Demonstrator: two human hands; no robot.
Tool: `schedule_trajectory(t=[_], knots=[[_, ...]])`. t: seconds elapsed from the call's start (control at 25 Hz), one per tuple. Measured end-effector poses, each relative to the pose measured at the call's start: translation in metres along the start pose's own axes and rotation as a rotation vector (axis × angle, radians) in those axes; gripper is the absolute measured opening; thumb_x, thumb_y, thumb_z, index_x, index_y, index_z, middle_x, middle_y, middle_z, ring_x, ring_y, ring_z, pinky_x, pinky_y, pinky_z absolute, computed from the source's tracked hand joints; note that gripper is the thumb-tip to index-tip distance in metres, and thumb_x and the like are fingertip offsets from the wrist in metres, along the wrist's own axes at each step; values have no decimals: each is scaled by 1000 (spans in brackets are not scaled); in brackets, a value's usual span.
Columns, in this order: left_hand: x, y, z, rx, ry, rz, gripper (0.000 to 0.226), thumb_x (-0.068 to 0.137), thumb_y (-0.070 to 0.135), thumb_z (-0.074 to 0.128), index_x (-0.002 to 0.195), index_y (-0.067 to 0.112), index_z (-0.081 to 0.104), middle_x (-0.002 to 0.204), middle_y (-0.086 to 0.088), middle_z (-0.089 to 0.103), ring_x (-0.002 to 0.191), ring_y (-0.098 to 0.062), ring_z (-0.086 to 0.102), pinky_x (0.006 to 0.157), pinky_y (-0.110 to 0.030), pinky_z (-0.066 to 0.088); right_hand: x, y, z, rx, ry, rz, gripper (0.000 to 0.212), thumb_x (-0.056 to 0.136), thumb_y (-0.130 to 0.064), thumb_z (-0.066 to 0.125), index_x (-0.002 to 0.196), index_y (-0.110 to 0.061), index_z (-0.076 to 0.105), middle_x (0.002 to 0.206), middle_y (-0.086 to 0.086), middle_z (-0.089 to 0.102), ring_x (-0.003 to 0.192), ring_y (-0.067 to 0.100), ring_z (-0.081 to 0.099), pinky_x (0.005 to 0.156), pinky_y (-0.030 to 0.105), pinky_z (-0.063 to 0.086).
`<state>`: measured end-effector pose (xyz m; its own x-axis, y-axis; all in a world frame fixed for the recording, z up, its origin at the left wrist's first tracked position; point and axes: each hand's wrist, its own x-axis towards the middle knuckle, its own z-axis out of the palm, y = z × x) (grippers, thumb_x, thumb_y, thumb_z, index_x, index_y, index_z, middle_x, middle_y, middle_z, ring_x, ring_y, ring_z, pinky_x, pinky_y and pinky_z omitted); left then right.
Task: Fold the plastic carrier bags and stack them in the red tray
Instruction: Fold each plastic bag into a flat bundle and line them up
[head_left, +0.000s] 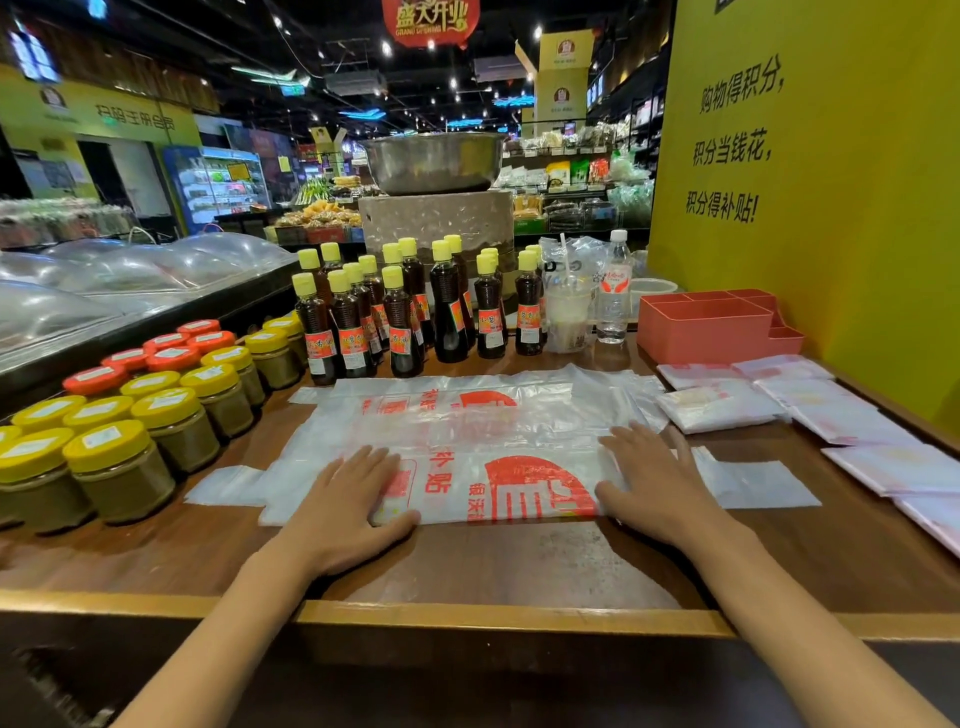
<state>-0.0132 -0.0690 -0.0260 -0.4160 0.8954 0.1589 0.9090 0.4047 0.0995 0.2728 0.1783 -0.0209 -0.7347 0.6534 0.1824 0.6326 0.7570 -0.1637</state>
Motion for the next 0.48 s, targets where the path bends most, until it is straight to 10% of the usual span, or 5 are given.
schedule_trajectory(t=[0.32, 0.48], knots=[[-12, 3, -19, -106, -146, -45, 105, 67, 94, 49, 154, 40, 24, 161, 11, 29, 145, -13, 30, 118, -37, 27, -12, -14, -5, 75, -267, -184, 97, 74, -97, 31, 155, -45, 21, 165, -13, 19, 152, 10, 14, 125, 49, -4], [-18, 15, -47, 31, -233, 12, 97, 72, 88, 53, 153, 40, 28, 155, 15, 39, 139, -12, 39, 112, -35, 36, -16, -25, -15, -61, -166, -301, 88, 83, -91, 25, 151, -38, 36, 151, -13, 45, 138, 7, 39, 125, 44, 10]])
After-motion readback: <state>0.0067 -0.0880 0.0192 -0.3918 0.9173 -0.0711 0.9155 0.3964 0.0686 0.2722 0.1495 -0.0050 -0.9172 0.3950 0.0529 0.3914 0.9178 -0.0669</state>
